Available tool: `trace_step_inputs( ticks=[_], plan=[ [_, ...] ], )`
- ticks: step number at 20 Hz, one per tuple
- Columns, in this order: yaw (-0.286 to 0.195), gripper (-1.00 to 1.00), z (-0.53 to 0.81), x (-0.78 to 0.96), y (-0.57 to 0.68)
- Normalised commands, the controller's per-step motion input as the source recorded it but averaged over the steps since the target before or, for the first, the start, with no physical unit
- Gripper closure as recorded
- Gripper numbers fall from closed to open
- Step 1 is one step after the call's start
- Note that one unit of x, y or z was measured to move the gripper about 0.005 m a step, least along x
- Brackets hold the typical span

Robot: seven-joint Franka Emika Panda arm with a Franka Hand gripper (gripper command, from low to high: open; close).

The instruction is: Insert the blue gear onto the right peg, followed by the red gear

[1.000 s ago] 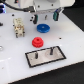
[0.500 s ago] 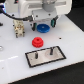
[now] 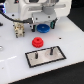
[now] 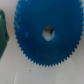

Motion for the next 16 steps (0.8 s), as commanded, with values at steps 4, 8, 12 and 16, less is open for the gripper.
trace_step_inputs(
  ticks=[4, 8, 12, 16],
  plan=[
    [0.0, 1.0, -0.11, -0.31, 0.0],
    [0.0, 1.0, -0.03, -0.18, -0.01],
    [0.0, 1.0, -0.02, -0.17, -0.01],
    [0.0, 1.0, 0.0, -0.13, -0.01]
  ],
)
